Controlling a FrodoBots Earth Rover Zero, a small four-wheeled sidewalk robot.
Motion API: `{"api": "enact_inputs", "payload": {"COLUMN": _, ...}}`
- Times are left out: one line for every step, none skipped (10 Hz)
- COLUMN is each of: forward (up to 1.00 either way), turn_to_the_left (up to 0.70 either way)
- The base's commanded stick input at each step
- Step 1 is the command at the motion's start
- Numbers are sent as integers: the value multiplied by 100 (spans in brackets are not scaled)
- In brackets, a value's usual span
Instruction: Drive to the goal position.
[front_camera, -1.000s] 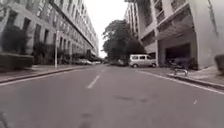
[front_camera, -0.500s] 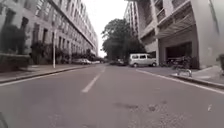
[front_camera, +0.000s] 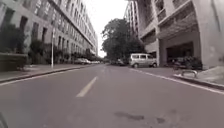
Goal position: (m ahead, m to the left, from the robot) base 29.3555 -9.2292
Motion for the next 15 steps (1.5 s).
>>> {"api": "enact_inputs", "payload": {"forward": 70, "turn_to_the_left": 0}}
{"api": "enact_inputs", "payload": {"forward": 70, "turn_to_the_left": 0}}
{"api": "enact_inputs", "payload": {"forward": 70, "turn_to_the_left": 0}}
{"api": "enact_inputs", "payload": {"forward": 70, "turn_to_the_left": 0}}
{"api": "enact_inputs", "payload": {"forward": 70, "turn_to_the_left": 0}}
{"api": "enact_inputs", "payload": {"forward": 70, "turn_to_the_left": 0}}
{"api": "enact_inputs", "payload": {"forward": 70, "turn_to_the_left": 0}}
{"api": "enact_inputs", "payload": {"forward": 70, "turn_to_the_left": 0}}
{"api": "enact_inputs", "payload": {"forward": 70, "turn_to_the_left": 0}}
{"api": "enact_inputs", "payload": {"forward": 70, "turn_to_the_left": 0}}
{"api": "enact_inputs", "payload": {"forward": 70, "turn_to_the_left": 0}}
{"api": "enact_inputs", "payload": {"forward": 70, "turn_to_the_left": 0}}
{"api": "enact_inputs", "payload": {"forward": 70, "turn_to_the_left": 0}}
{"api": "enact_inputs", "payload": {"forward": 70, "turn_to_the_left": 0}}
{"api": "enact_inputs", "payload": {"forward": 70, "turn_to_the_left": 0}}
